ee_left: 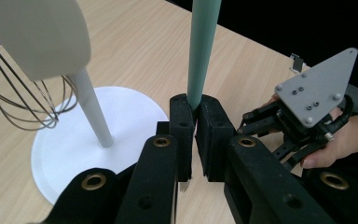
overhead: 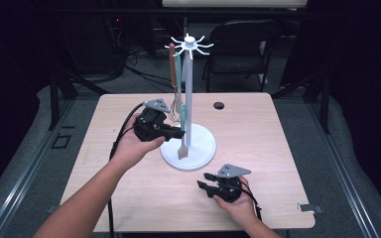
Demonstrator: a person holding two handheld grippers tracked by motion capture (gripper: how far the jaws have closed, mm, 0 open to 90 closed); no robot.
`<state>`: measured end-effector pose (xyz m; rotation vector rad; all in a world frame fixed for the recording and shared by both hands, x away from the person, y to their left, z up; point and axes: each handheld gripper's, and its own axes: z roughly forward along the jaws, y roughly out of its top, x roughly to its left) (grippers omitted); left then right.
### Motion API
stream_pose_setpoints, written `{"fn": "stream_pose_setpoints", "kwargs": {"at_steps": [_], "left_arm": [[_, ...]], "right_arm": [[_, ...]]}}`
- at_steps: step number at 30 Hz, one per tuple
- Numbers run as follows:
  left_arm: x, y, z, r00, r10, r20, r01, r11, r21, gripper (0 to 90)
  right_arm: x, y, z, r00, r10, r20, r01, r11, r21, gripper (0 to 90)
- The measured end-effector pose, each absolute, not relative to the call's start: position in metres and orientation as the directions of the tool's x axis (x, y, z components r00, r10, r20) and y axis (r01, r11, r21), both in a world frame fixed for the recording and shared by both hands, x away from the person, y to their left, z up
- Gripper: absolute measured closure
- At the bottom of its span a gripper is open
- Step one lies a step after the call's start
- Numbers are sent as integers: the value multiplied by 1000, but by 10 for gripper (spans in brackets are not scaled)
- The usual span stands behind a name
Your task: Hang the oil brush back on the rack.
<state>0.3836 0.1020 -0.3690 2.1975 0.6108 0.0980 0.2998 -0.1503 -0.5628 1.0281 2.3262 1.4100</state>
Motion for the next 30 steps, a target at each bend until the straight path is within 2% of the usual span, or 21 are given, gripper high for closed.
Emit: {"fn": "stream_pose_setpoints", "kwargs": {"at_steps": [13, 20, 30], "left_arm": [[390, 99, -311, 894, 441, -83, 336, -536, 775, 848], [396, 89, -280, 910, 404, -91, 315, -534, 785, 849], [416, 79, -271, 903, 410, -131, 351, -524, 776, 849]], "right_arm": [[300, -149, -565, -731, 667, 146, 452, 312, 836, 563], [299, -147, -568, -737, 661, 140, 445, 318, 837, 561], [299, -145, -569, -742, 656, 139, 444, 325, 835, 559]]}}
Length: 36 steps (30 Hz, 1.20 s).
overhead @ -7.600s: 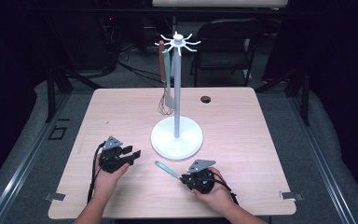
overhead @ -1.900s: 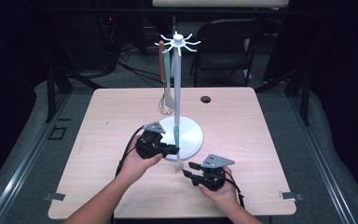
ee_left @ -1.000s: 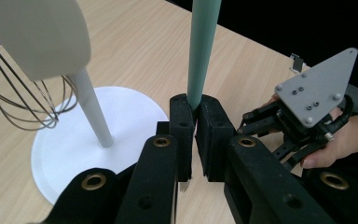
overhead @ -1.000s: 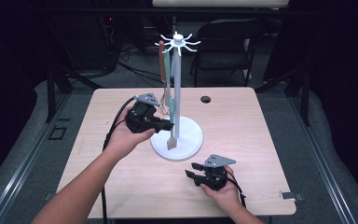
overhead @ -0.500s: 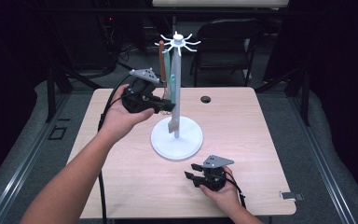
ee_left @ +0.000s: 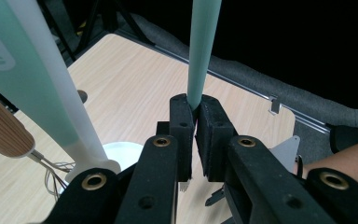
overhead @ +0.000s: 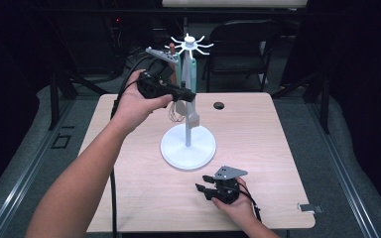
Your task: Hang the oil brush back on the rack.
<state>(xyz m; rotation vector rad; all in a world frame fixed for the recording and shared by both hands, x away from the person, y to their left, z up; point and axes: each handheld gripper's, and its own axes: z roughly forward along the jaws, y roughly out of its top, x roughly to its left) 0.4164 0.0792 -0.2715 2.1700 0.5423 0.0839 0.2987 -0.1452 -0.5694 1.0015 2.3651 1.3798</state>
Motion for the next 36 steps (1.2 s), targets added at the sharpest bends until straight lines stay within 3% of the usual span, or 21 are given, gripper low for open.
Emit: {"fn": "stream_pose_setpoints", "kwargs": {"at_steps": [20, 36], "left_arm": [[440, 84, -282, 850, 478, -221, 458, -463, 759, 848], [432, 91, -281, 852, 495, -172, 429, -471, 771, 836]], "right_arm": [[298, -145, -570, -747, 651, 136, 443, 334, 832, 559], [299, -145, -570, -743, 656, 136, 443, 328, 835, 559]]}}
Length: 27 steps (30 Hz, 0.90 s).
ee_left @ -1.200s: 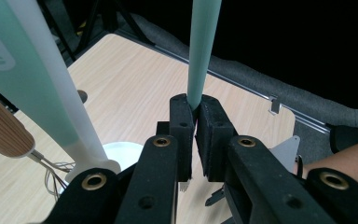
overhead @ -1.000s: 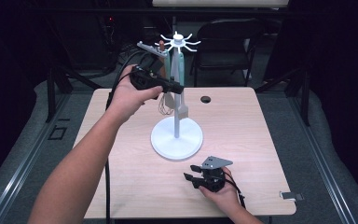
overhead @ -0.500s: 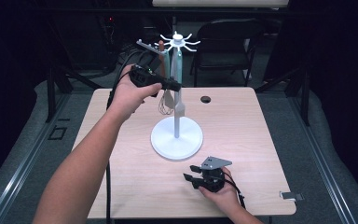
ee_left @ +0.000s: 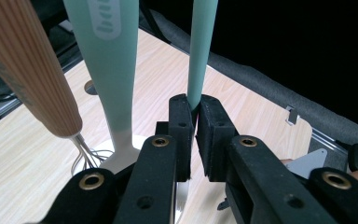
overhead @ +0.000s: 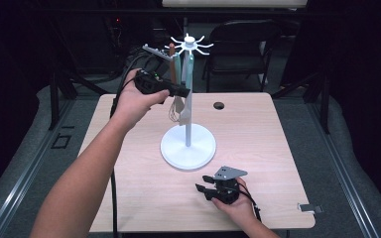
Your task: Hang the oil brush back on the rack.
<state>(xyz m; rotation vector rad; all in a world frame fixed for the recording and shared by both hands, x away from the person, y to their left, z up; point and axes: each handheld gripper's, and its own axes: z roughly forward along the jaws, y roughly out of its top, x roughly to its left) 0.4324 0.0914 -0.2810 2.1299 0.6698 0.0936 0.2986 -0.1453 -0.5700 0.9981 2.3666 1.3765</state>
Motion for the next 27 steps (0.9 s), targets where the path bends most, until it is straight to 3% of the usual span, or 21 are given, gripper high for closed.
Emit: {"fn": "stream_pose_setpoints", "kwargs": {"at_steps": [17, 27], "left_arm": [[419, 108, -278, 838, 531, -124, 411, -466, 784, 760], [400, 128, -287, 791, 609, -51, 393, -443, 806, 615]], "right_arm": [[300, -149, -568, -733, 666, 137, 445, 317, 838, 556], [304, -156, -560, -721, 679, 141, 447, 300, 842, 533]]}}
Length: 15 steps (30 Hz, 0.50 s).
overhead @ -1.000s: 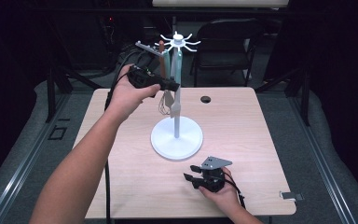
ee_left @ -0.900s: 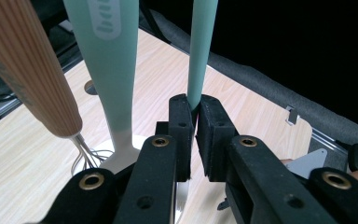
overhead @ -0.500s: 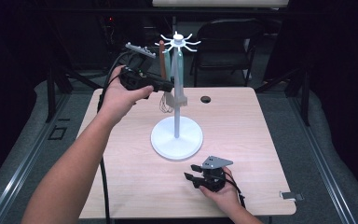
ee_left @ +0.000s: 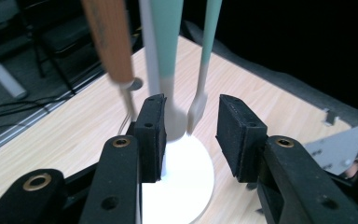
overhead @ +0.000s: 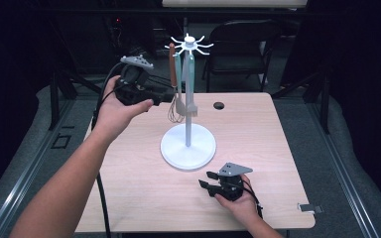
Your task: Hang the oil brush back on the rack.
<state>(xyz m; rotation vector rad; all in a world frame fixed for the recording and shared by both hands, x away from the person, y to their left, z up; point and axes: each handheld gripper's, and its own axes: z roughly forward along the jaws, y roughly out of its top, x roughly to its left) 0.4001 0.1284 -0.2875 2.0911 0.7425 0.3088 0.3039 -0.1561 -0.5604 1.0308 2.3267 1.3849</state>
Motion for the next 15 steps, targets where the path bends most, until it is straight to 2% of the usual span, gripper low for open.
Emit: {"fn": "stream_pose_setpoints", "kwargs": {"at_steps": [4, 15], "left_arm": [[390, 140, -300, 768, 641, -8, 381, -448, 809, 570], [372, 178, -355, 708, 705, -34, 428, -391, 815, 533]], "right_arm": [[306, -160, -554, -709, 689, 150, 457, 288, 842, 529], [314, -172, -534, -697, 703, 143, 460, 284, 841, 516]]}}
